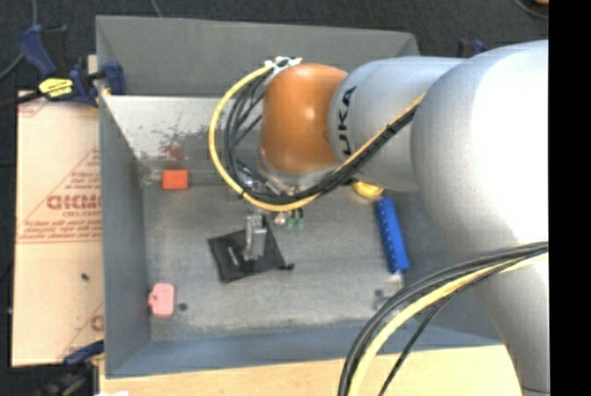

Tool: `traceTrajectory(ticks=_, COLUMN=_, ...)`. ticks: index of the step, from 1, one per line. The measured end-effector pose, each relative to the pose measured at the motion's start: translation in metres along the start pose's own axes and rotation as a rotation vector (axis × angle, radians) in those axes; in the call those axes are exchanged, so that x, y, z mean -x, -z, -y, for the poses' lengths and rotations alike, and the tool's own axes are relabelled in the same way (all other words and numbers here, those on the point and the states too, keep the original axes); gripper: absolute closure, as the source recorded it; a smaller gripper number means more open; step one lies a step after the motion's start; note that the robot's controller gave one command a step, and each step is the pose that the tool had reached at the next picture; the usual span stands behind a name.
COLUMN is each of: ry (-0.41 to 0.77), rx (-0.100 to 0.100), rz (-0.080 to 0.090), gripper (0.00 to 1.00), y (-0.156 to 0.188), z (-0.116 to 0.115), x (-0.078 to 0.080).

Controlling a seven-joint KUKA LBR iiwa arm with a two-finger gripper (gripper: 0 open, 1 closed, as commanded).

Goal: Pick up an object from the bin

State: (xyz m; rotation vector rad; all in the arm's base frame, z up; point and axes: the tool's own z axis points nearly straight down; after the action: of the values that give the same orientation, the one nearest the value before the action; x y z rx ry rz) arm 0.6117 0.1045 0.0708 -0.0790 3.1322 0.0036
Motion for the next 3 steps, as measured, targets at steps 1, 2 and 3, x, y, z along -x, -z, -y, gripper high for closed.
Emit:
traceTrajectory(ticks=1, ry=0.557, rx=0.001, rz=-0.011, gripper=1.00, y=0.001, z=0.010, x=-0.001)
traceTrajectory(ticks=2, ry=0.556, rx=0.001, rz=-0.012, gripper=1.00, y=0.001, z=0.010, x=-0.001)
traceTrajectory(ticks=3, ry=0.546, rx=0.001, rz=-0.007, gripper=1.00, y=0.115, z=0.015, x=-0.002)
